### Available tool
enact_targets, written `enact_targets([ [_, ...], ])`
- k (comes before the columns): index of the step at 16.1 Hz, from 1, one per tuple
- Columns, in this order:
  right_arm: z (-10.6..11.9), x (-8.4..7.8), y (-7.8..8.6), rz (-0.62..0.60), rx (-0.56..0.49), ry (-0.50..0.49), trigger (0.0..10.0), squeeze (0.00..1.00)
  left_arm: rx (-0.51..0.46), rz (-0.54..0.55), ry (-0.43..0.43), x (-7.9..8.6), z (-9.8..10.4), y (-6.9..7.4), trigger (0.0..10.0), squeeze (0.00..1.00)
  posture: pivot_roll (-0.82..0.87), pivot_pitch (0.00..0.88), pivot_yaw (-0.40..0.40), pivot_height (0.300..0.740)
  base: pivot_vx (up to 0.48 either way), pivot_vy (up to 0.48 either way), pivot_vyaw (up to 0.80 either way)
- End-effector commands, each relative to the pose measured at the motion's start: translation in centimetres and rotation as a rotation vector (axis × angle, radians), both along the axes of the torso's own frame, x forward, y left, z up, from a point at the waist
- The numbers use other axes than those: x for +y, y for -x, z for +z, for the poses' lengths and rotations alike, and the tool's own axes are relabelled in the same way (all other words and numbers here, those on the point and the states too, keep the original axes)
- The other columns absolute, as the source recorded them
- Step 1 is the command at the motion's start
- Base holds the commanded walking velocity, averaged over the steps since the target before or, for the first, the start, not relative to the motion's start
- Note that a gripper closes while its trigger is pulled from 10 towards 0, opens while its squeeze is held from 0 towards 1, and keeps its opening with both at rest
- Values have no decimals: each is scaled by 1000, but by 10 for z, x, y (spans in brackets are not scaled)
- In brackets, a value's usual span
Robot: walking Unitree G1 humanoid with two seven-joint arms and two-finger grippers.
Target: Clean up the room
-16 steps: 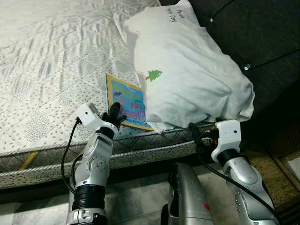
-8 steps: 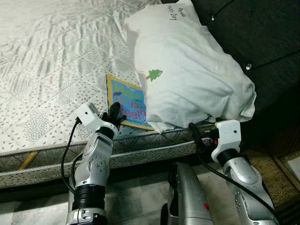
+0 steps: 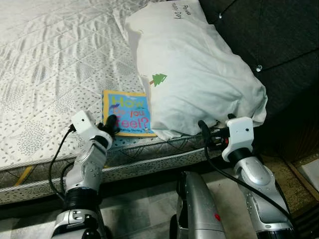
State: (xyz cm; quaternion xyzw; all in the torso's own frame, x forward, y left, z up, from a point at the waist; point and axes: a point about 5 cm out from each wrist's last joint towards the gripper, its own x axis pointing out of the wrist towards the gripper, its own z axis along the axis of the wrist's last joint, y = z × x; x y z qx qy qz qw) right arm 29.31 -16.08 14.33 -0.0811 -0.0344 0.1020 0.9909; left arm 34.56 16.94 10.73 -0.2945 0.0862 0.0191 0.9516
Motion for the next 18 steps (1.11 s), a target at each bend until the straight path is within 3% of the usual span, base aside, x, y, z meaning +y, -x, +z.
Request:
enact_targets([
  [1, -3, -1, 0, 0, 7, 9, 10000, 0, 95, -4, -25, -1, -17, 6, 10000, 1000, -112, 193, -105, 487, 0, 0, 0],
  [9, -4, 3, -5, 17, 2, 10, 10000, 0, 137, -5, -122, 13, -25, 12, 10000, 1000, -95, 173, -107, 487, 0, 0, 0],
  [15, -7, 6, -8, 23, -2, 8, 10000, 0, 131, 90, -222, 35, -23, 21, 10000, 1000, -75, 148, -102, 487, 0, 0, 0],
  [18, -8, 8, -10, 26, -5, 5, 10000, 0, 128, 158, -299, 42, -20, 34, 10000, 1000, -64, 135, -99, 487, 0, 0, 0],
])
